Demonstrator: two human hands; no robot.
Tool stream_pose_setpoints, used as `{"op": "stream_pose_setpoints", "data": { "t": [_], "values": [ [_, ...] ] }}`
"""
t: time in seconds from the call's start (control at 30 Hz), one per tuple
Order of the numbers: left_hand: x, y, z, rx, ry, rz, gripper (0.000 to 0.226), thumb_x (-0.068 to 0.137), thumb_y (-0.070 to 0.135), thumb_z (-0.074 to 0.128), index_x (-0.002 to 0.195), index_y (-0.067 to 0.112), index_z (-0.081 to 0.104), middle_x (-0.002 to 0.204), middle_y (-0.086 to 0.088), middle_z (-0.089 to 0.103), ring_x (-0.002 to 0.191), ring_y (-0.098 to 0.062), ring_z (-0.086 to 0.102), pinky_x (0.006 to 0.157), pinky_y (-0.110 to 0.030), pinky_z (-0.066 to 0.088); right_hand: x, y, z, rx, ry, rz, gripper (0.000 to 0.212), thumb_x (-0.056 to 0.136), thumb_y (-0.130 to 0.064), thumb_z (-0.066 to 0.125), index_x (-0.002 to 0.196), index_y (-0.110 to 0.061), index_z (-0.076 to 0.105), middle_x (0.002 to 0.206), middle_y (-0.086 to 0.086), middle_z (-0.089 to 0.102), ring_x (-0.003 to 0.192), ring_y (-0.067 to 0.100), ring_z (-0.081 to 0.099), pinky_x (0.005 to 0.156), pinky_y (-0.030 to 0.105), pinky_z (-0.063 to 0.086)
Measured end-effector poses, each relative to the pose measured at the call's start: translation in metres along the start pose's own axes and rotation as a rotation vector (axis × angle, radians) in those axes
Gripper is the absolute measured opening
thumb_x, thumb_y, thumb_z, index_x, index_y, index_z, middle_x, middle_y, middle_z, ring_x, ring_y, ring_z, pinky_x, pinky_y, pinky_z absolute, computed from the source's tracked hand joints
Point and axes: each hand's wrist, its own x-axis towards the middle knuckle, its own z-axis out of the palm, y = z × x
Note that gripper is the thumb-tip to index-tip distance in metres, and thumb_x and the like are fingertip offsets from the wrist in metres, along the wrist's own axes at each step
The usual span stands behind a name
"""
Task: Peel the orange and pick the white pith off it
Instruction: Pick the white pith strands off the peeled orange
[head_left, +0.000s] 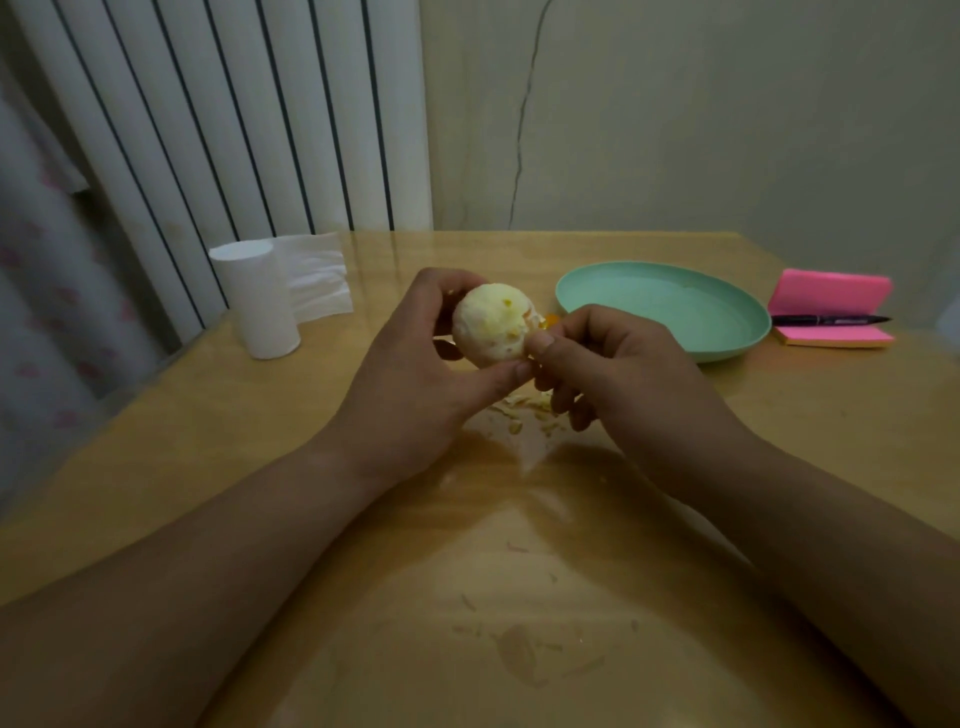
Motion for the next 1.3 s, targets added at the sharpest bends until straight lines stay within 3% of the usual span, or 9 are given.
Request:
{"op": "stream_pose_setpoints", "data": {
  "t": [0.37, 0.53, 0.83, 1.03, 1.2, 1.3],
  "values": [
    [0.0001, 0.0016, 0.0000, 0.021, 0.010, 0.049, 0.064, 0.080, 0.045, 0.089, 0.132, 0.029, 0.056, 0.122, 0.015, 0.065, 0.110, -0.006, 0.068, 0.092, -0.031, 0.061, -0.0005, -0.0026, 0.0006, -0.039, 0.022, -0.048, 0.016, 0.103, -0.024, 0.065, 0.090, -0.018, 0.072, 0.073, -0.004, 0.072, 0.062, 0.007, 0.061, 0.060, 0.028, 0.052],
    [-0.0009, 0.0043, 0.0018, -0.008, -0.004, 0.059, 0.065, 0.079, 0.048, 0.087, 0.132, 0.026, 0.057, 0.122, 0.013, 0.066, 0.110, -0.006, 0.068, 0.092, -0.029, 0.061, -0.0022, -0.0024, 0.0014, -0.058, 0.076, -0.120, 0.015, 0.097, -0.019, 0.066, 0.083, -0.019, 0.068, 0.072, 0.005, 0.066, 0.062, 0.011, 0.056, 0.059, 0.035, 0.050],
    [0.0007, 0.0009, 0.0011, -0.285, -0.045, -0.130, 0.069, 0.075, 0.044, 0.088, 0.136, 0.024, 0.061, 0.125, 0.004, 0.074, 0.116, -0.013, 0.072, 0.101, -0.043, 0.061, -0.0028, -0.0050, -0.0005, -0.004, 0.071, -0.089, 0.012, 0.101, -0.023, 0.064, 0.091, -0.021, 0.069, 0.079, -0.003, 0.072, 0.068, 0.009, 0.062, 0.064, 0.032, 0.054],
    [-0.0003, 0.0005, -0.0004, -0.134, -0.011, -0.056, 0.067, 0.076, 0.049, 0.088, 0.133, 0.030, 0.059, 0.123, 0.012, 0.070, 0.113, -0.009, 0.070, 0.094, -0.040, 0.063, -0.0030, -0.0048, 0.0027, -0.069, 0.082, -0.095, 0.018, 0.101, -0.041, 0.069, 0.093, -0.025, 0.071, 0.082, -0.002, 0.074, 0.068, 0.008, 0.065, 0.065, 0.032, 0.054],
    [-0.0011, -0.0013, -0.0010, 0.000, 0.006, 0.035, 0.067, 0.079, 0.047, 0.088, 0.136, 0.032, 0.056, 0.126, 0.016, 0.065, 0.113, -0.007, 0.067, 0.095, -0.035, 0.061, -0.0021, -0.0051, 0.0010, -0.058, 0.057, -0.080, 0.014, 0.103, -0.031, 0.066, 0.094, -0.021, 0.072, 0.080, -0.004, 0.074, 0.067, 0.009, 0.066, 0.062, 0.030, 0.055],
    [0.0000, -0.0021, -0.0021, 0.048, -0.014, 0.072, 0.068, 0.080, 0.046, 0.089, 0.137, 0.029, 0.056, 0.127, 0.015, 0.065, 0.114, -0.009, 0.067, 0.095, -0.036, 0.060, -0.0008, -0.0035, 0.0001, -0.188, 0.064, -0.143, 0.014, 0.103, -0.031, 0.065, 0.090, -0.026, 0.069, 0.076, -0.004, 0.071, 0.067, 0.007, 0.064, 0.062, 0.031, 0.057]
  ]
}}
